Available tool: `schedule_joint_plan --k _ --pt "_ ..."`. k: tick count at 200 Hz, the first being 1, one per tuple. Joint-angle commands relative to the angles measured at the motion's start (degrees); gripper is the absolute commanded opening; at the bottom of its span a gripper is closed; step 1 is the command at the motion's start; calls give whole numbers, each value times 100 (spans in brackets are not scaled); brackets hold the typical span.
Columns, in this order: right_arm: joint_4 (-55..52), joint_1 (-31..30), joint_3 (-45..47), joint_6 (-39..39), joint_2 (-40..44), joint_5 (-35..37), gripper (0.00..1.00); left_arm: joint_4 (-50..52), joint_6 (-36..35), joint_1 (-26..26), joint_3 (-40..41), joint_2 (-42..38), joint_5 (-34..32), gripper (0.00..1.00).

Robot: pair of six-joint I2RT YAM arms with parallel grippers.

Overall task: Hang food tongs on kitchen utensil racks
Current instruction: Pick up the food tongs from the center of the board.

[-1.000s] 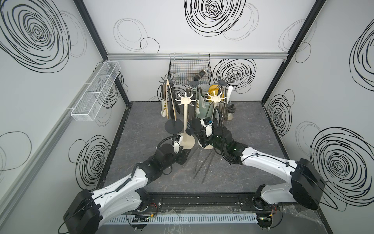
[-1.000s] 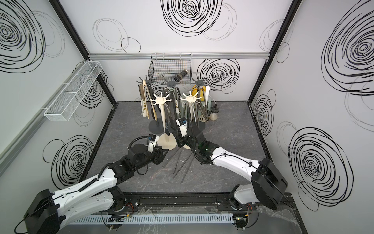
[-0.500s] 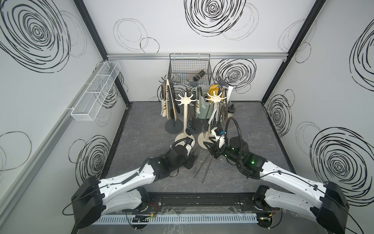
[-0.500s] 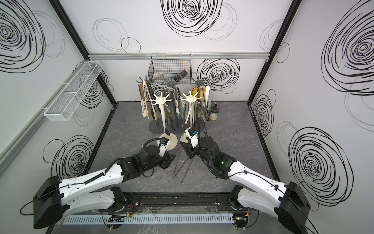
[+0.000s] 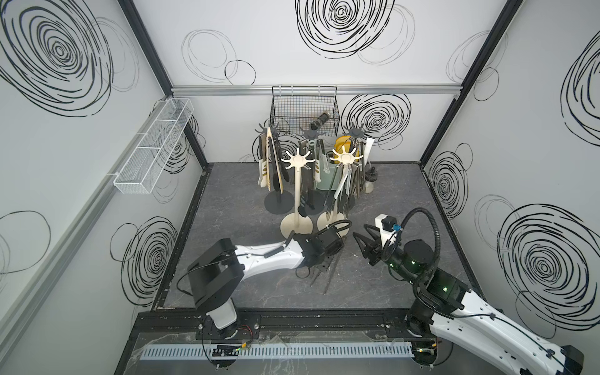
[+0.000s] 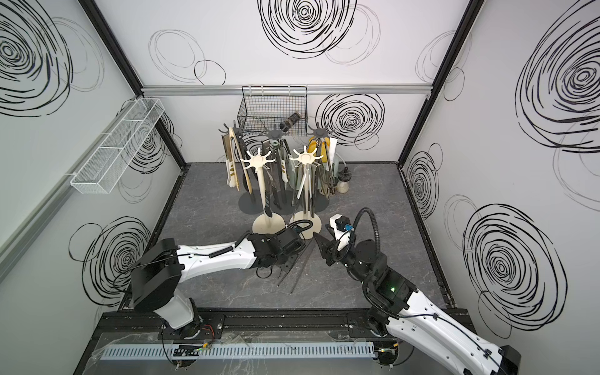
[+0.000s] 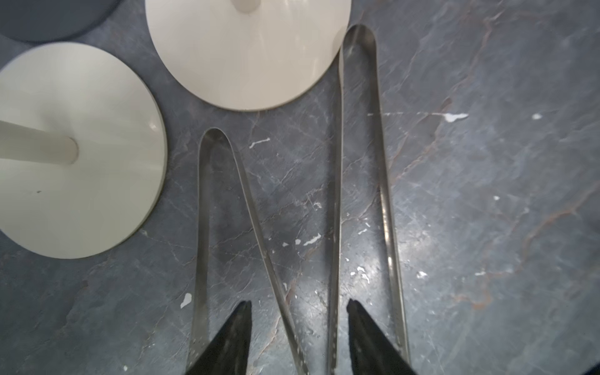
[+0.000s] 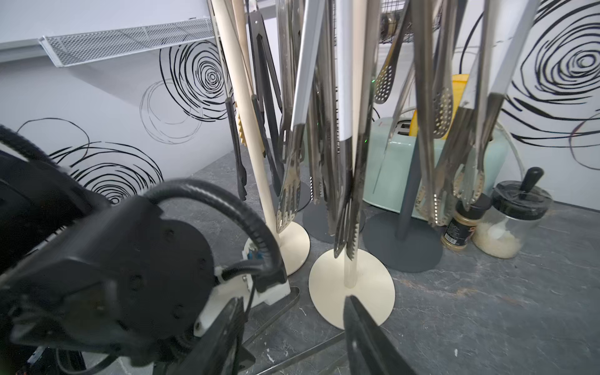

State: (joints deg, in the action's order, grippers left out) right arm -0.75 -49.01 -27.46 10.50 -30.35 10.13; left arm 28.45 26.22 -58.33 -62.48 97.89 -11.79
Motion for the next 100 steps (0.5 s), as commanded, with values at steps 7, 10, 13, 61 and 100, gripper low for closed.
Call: schedule_joint_plan --k 7,10,13,61,100 --pt "-184 23 100 136 110 178 52 593 309 -39 -380 319 -139 52" --pt "-178 23 101 129 109 164 52 599 313 -39 -398 339 -135 52" --pt "-168 23 105 135 116 160 52 605 314 -41 -419 364 -130 52" --pt "-48 49 196 127 21 79 52 643 342 72 -434 667 -124 49" --pt "-20 113 202 125 -21 13 52 452 315 170 -266 858 1 42"
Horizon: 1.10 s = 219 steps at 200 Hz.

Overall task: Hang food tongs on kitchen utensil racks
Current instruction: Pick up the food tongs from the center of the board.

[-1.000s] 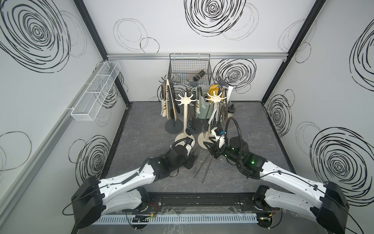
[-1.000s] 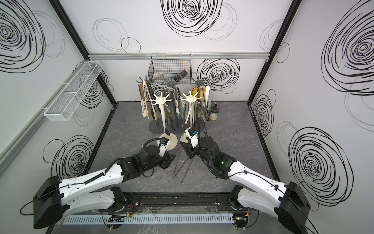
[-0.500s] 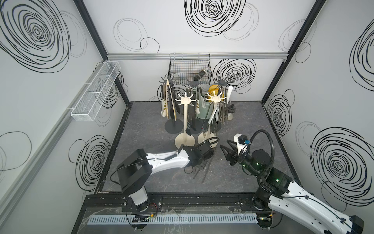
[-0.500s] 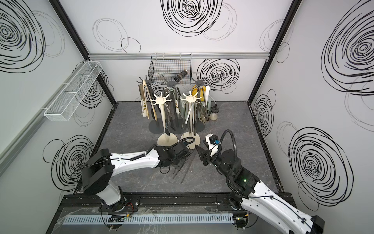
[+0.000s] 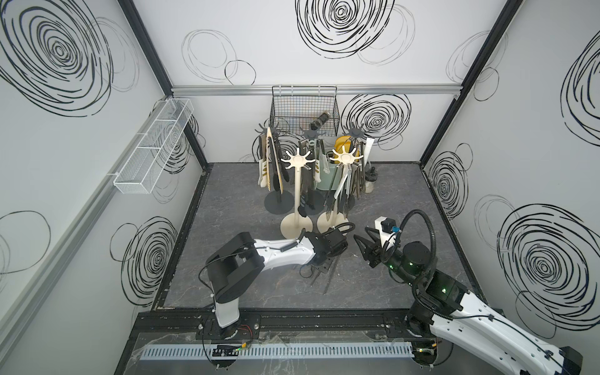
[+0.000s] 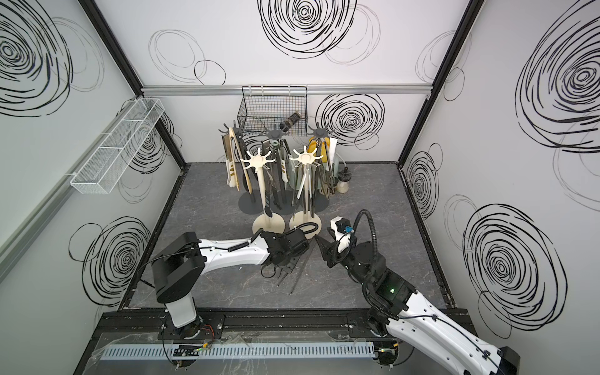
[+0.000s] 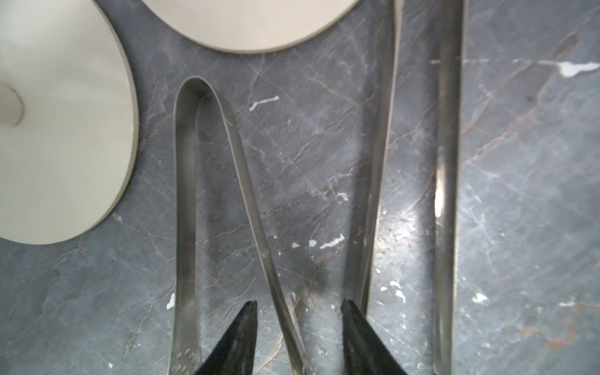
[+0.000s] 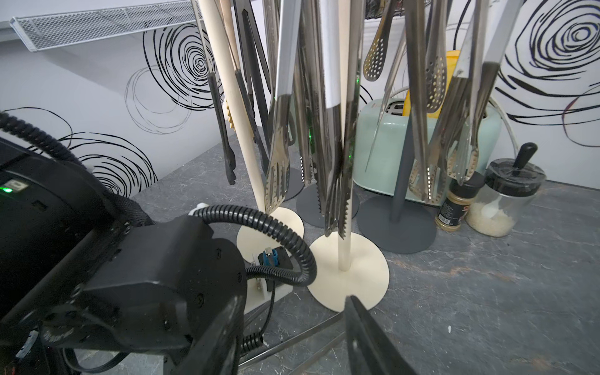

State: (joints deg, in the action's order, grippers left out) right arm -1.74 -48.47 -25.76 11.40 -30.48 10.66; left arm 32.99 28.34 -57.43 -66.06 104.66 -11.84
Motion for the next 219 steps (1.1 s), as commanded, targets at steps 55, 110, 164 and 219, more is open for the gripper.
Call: schedule_joint_plan --k 55,110,164,219 --pt "89 165 42 40 -37 -108 52 -61 127 83 203 301 -3 28" --pt "79 220 19 42 -33 -161 52 7 246 83 379 128 -112 8" --pt "82 215 29 50 24 -195 52 185 392 48 508 -105 -340 0" --pt "110 237 43 49 75 -126 52 -79 658 1 1152 -1323 -405 0"
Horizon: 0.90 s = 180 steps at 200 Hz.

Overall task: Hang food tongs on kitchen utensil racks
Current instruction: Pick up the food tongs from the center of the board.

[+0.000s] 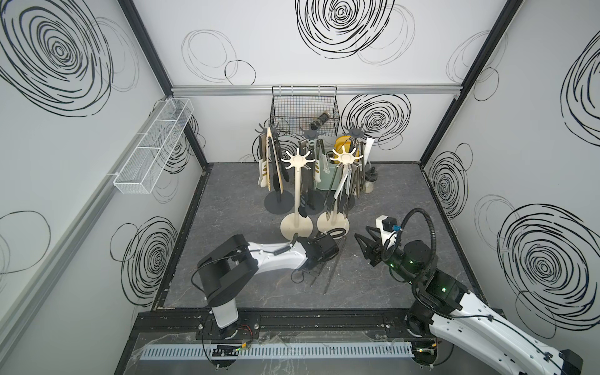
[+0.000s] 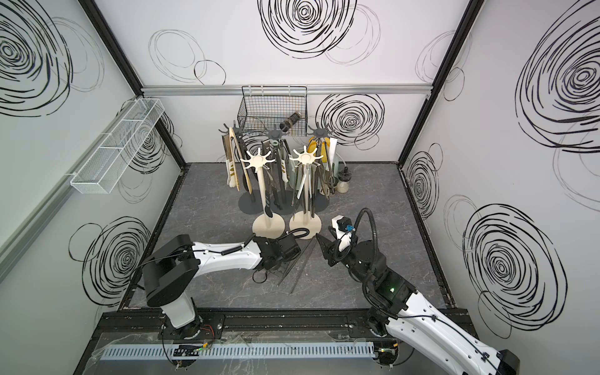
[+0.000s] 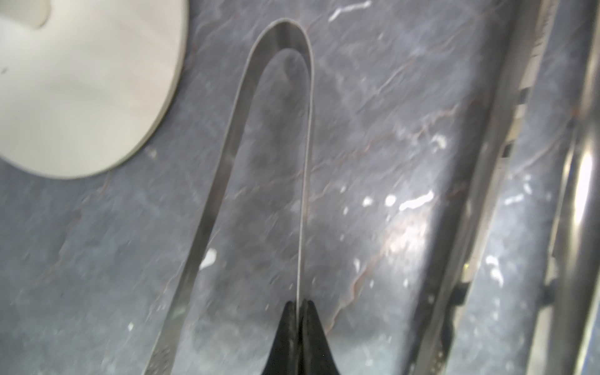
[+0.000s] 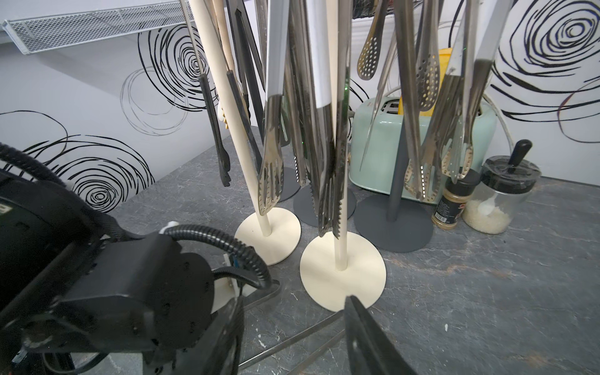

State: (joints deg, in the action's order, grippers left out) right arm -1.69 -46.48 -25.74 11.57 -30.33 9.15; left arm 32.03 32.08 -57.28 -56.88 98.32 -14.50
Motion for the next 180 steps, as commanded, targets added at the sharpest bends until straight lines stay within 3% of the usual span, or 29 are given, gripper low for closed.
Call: schedule_joint_plan --k 1,47,73,103,129,180 --pt "102 36 42 30 56 25 52 15 288 -13 245 -717 -131 0" --pt "110 112 -1 29 -7 -35 52 0 422 179 641 -1762 34 0" --pt "101 156 -28 18 -23 -91 52 -194 418 604 908 -2328 626 0" --pt "99 190 -37 19 9 -97 52 -163 322 1118 931 -3028 814 0" --pt "114 209 -26 22 -4 -146 52 -286 -3 1583 788 -3745 834 0" --pt "277 315 12 17 -163 -403 51 -1139 -1006 2288 365 -4863 1496 0"
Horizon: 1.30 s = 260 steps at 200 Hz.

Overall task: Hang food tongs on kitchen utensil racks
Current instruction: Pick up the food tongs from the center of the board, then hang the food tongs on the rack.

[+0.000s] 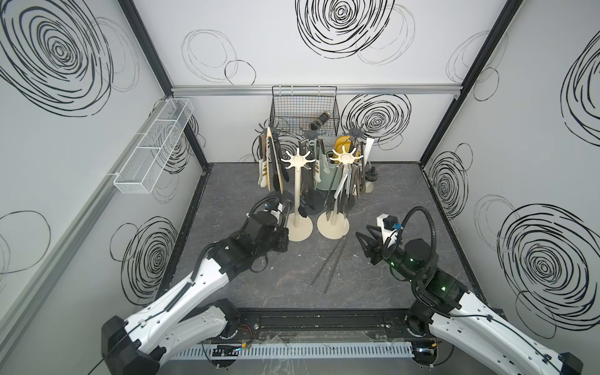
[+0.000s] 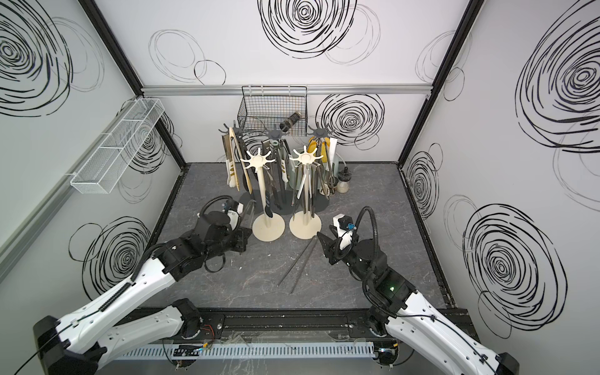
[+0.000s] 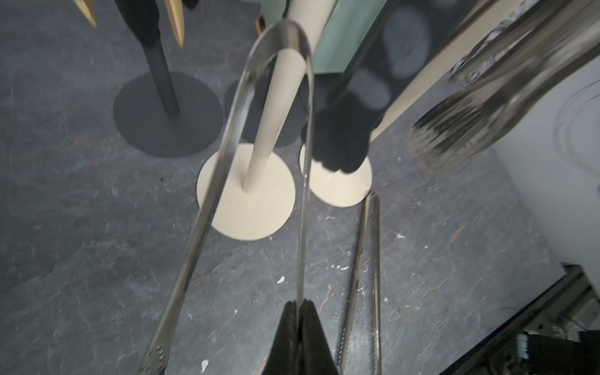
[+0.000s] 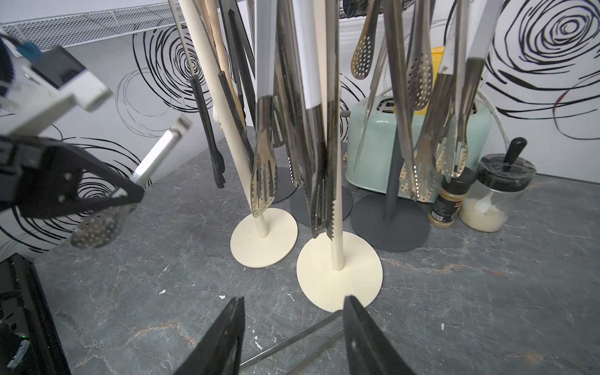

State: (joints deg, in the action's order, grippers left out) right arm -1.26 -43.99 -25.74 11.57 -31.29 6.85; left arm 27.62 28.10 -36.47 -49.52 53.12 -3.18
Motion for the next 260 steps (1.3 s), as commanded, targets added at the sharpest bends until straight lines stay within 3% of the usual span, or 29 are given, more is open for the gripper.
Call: schedule_joint_plan --k 1,87,177,260 --pt "232 70 18 15 -73 -179 51 -706 -619 209 -382 -353 358 0" --pt "345 200 69 14 -123 -378 51 -2480 -1381 210 -393 -936 234 0" --pt "306 267 80 28 -89 -396 51 -3256 -1584 444 -559 -201 235 0" --pt "334 342 113 32 -116 -447 51 -3677 -1430 640 -379 184 642 0"
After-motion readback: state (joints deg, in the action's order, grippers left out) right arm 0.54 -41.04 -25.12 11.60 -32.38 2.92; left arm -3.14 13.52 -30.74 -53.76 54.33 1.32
